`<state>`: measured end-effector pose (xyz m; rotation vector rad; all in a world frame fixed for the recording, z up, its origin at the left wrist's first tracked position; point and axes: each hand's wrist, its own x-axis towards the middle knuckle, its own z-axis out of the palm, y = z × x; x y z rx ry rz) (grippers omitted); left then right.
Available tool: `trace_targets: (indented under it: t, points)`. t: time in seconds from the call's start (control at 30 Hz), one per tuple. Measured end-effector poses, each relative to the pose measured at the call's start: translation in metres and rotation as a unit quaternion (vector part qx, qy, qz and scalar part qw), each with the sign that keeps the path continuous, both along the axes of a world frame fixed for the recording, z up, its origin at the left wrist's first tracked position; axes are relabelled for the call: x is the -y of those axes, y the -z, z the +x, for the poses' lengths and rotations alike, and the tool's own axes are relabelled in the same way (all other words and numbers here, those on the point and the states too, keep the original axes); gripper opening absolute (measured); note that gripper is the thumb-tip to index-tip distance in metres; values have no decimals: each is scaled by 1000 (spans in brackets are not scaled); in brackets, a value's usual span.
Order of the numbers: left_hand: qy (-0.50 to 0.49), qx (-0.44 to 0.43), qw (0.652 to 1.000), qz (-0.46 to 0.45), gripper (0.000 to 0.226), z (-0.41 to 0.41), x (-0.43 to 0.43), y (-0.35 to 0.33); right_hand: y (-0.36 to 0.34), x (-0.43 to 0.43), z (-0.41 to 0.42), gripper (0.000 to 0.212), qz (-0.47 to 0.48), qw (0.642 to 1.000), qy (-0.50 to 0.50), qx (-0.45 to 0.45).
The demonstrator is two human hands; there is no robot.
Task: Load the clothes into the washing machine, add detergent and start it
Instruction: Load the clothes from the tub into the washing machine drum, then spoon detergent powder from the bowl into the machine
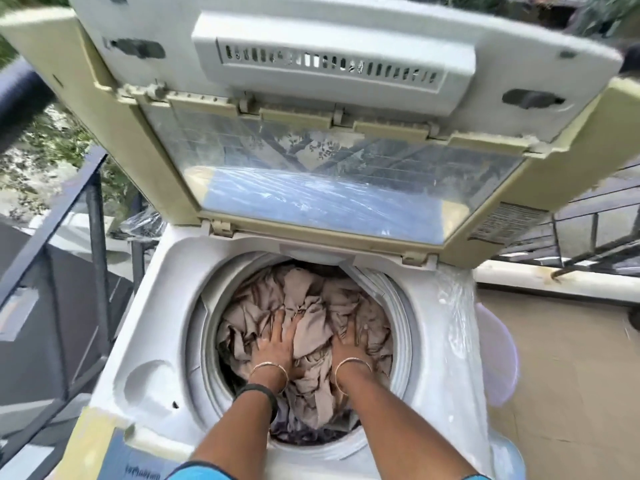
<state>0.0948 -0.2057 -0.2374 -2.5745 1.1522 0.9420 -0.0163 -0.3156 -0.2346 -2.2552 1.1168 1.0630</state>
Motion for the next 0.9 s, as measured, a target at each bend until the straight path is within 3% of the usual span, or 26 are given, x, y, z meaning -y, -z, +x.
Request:
trace_targets:
  t: [0.2, 0.27, 0.33, 0.47, 0.63, 0.73, 0.8, 0.9]
  points:
    - [-11, -6, 1000, 3, 107, -18, -2, -52, -48, 10, -31, 85, 67, 997, -28, 23]
    - [-32, -33, 999, -5, 100, -24, 4, -79, -73, 9, -44, 71, 62, 994, -37, 84]
    - [-54, -58, 996, -28, 77, -34, 4, -107, -96, 6, -59, 51, 36, 987, -23, 153]
    - [-108, -25, 985, -134, 48, -91, -3, -151, -140, -6, -99, 36, 26, 969, -4, 247]
    - [-164, -72, 933, -313, 43, -181, 4, -181, -178, -10, -169, 31, -32, 924, 55, 378]
    - [-185, -107, 883, -419, 32, -237, 18, -200, -189, -1, -229, 25, -68, 884, 106, 449]
    - [-190, -135, 861, -452, 29, -275, 28, -204, -191, 7, -275, 24, -81, 868, 159, 464]
    - [-166, -158, 867, -443, 19, -329, 47, -200, -175, 19, -343, 20, -109, 854, 244, 446]
